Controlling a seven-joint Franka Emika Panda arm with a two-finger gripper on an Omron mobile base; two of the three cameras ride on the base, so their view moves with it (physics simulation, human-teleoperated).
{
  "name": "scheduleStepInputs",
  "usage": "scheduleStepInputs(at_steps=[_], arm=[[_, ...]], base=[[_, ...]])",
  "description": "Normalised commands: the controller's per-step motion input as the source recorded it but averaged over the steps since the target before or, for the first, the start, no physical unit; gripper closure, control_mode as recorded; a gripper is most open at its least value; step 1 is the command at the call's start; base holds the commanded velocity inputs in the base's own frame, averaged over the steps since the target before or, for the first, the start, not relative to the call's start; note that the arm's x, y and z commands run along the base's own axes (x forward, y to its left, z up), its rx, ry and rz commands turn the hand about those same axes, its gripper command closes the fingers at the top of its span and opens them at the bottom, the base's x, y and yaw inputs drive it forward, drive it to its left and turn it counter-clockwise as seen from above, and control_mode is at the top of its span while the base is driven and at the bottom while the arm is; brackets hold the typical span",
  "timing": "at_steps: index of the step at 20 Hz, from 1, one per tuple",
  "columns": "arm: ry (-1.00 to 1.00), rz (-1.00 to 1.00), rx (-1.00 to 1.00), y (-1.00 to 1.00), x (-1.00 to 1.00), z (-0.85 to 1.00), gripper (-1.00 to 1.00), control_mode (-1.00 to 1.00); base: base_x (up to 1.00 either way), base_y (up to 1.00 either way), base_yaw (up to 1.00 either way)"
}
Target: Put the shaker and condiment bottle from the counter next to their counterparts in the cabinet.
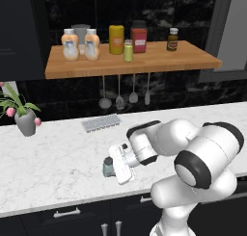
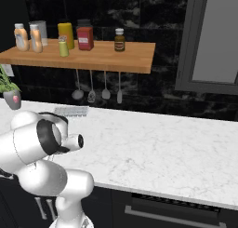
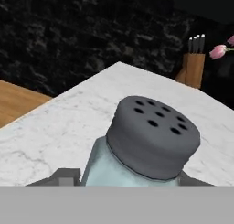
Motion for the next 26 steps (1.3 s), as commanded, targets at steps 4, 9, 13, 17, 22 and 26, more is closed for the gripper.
scheduleStepInputs(at_steps=[4, 9, 13, 17, 22, 26], arm=[[0.07, -0.09, 0.21, 0.0, 0.0, 0.7, 1.0, -1.0], [0.03, -0.11, 0.09, 0.0, 0.0, 1.0, 1.0, -1.0], [0.12, -0.18, 0.0, 0.0, 0.0, 0.99, 1.0, -1.0], [0.14, -0.21, 0.0, -0.03, 0.0, 0.84, 1.0, -1.0], [0.13, -0.23, -0.04, -0.22, 0.0, 0.58, 1.0, -1.0], [0.1, -0.2, -0.11, -0.37, -0.03, 0.32, 1.0, -1.0]], base=[[0.0, 0.0, 0.0], [0.0, 0.0, 0.0], [0.0, 0.0, 0.0], [0.0, 0.0, 0.0], [0.0, 0.0, 0.0], [0.0, 0.0, 0.0]])
